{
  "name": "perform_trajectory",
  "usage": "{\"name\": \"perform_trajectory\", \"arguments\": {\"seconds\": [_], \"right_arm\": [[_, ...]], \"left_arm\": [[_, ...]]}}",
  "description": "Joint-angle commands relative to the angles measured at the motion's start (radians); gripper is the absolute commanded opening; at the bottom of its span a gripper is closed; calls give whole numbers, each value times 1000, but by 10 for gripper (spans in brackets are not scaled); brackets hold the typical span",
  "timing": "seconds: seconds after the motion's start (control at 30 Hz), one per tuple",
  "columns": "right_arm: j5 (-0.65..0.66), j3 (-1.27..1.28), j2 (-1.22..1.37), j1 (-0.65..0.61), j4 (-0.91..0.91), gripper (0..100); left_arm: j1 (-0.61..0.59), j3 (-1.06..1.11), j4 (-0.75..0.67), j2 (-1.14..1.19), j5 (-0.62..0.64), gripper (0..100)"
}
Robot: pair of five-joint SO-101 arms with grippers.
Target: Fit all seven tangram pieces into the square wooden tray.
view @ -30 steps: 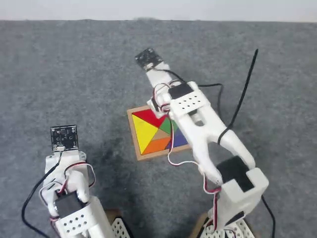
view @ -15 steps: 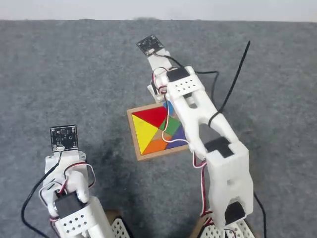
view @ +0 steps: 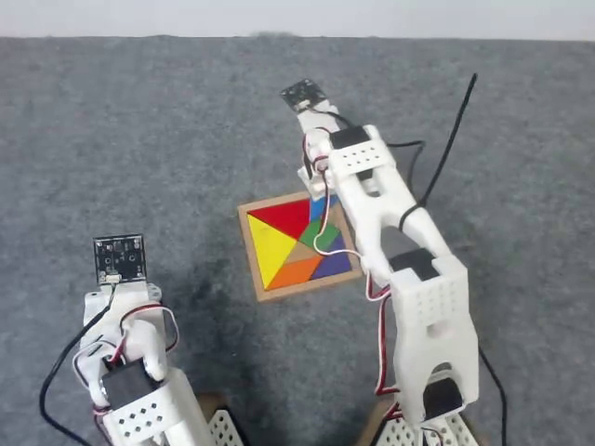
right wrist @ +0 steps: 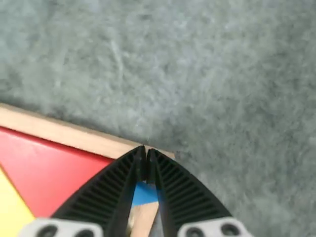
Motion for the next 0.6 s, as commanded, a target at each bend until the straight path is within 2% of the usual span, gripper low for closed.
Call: {"name": "perform_trajectory", "arguments": {"seconds": [0.0, 0.4, 0.5, 0.57], "right_arm": [[15, -55, -27, -15, 24, 7], [6, 40, -185, -47, -48, 7], [6, 204, -337, -48, -110, 7], [12, 413, -453, -44, -216, 7]], "left_arm": [[0, -8, 3, -15, -11, 15], [0, -8, 3, -15, -11, 15], [0, -8, 3, -15, -11, 15], [0, -8, 3, -15, -11, 15]]}}
